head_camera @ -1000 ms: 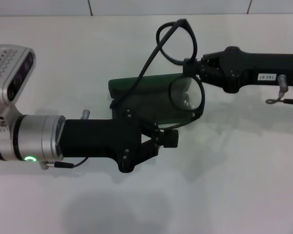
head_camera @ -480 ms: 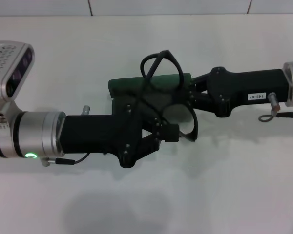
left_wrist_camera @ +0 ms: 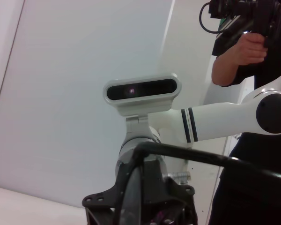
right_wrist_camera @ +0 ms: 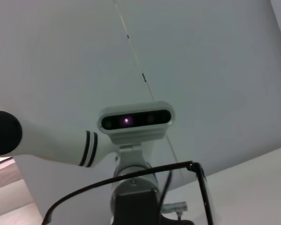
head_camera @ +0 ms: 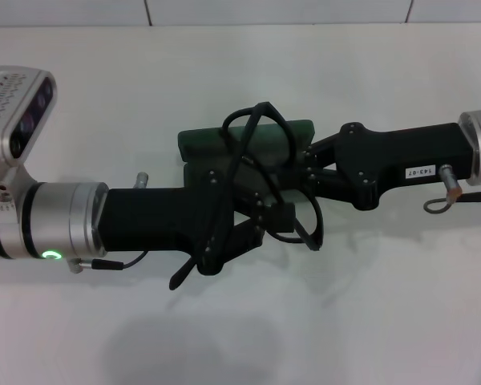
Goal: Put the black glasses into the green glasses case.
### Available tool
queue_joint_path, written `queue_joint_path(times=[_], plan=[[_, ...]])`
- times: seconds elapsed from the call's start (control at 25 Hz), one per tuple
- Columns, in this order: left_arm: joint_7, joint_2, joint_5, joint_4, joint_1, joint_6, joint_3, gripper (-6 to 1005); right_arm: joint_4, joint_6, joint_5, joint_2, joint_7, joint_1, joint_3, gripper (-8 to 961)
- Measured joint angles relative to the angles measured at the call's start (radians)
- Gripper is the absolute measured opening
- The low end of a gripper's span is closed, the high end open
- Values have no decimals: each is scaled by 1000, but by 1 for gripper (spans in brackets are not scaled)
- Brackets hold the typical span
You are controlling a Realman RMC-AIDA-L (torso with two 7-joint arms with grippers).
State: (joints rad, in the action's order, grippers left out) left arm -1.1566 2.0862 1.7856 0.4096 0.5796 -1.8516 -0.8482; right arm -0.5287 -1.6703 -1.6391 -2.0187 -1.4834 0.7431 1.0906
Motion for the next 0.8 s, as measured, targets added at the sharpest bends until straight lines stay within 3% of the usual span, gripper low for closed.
queue_joint_path(times=[0.8], plan=[[0,0,0,0,6,0,0,18,-1,-37,-1,-1,11,7,0,68]])
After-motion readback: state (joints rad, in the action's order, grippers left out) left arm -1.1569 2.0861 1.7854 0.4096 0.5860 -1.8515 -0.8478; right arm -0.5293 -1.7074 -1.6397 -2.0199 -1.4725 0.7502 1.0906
